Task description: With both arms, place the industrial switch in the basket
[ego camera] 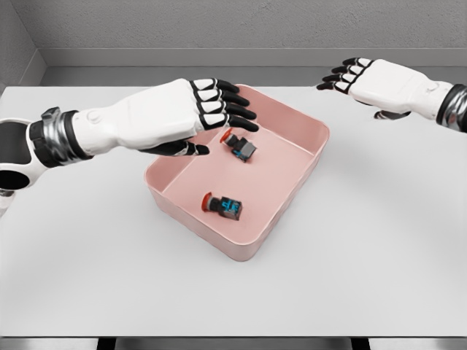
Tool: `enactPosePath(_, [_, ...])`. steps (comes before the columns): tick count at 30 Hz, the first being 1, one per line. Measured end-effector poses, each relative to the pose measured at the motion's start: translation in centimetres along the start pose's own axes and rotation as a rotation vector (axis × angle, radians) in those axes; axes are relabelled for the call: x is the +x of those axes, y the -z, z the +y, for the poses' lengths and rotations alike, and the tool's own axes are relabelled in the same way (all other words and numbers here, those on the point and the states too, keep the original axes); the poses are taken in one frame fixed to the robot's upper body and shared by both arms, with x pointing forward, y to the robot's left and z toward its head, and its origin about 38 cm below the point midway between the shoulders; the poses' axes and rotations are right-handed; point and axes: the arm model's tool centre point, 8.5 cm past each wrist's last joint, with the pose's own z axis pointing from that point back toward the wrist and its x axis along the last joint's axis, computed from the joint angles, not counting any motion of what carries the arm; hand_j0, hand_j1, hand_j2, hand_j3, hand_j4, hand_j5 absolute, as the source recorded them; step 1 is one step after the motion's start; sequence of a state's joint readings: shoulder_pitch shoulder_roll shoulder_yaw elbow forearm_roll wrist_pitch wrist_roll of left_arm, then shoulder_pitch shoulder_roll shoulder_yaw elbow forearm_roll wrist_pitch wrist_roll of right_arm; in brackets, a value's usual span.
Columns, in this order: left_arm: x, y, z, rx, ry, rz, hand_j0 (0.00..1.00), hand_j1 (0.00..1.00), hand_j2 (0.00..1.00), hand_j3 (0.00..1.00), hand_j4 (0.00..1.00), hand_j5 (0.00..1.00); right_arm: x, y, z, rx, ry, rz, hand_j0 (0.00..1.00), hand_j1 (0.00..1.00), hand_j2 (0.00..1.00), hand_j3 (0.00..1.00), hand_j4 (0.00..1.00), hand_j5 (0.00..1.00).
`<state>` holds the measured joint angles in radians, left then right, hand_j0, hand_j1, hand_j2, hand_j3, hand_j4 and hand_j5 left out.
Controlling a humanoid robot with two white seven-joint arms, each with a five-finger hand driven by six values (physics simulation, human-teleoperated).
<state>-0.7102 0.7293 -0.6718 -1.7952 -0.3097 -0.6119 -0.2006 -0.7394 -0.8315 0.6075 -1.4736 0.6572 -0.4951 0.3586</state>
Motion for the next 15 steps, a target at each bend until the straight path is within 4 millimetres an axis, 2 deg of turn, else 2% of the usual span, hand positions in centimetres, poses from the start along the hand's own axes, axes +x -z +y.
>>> enactPosePath(4, [-0.4,-0.9,0.4,-0.009,0.002,0.02,1.0,1.0,1.0,1.0,1.0,1.0,0.5,-0.3,2.2,0.033,0.034,-0.003,1.0,1.0,1.0,1.0,1.0,1.0])
enactPosePath(8, [-1.3,-4.6,0.2,-0.058,-0.036,0.098,1.0,1.0,1.0,1.0,1.0,1.0,0.8,-0.3,2.9,0.042,0.048,-0.007,1.0,1.0,1.0,1.0,1.0,1.0])
enactPosePath(11, [-1.5,-7.9,-1.2,-0.107,-0.077,0.176,1.0,1.0,1.0,1.0,1.0,1.0,0.8,-0.5,3.2,0.047,0.052,-0.006,1.0,1.0,1.0,1.0,1.0,1.0])
enactPosePath(15, [-2.5,-11.0,0.0,-0.115,-0.064,0.261,1.0,1.0,1.0,1.0,1.0,1.0,0.5,-0.6,3.4,0.053,0.055,0.001,1.0,1.0,1.0,1.0,1.0,1.0])
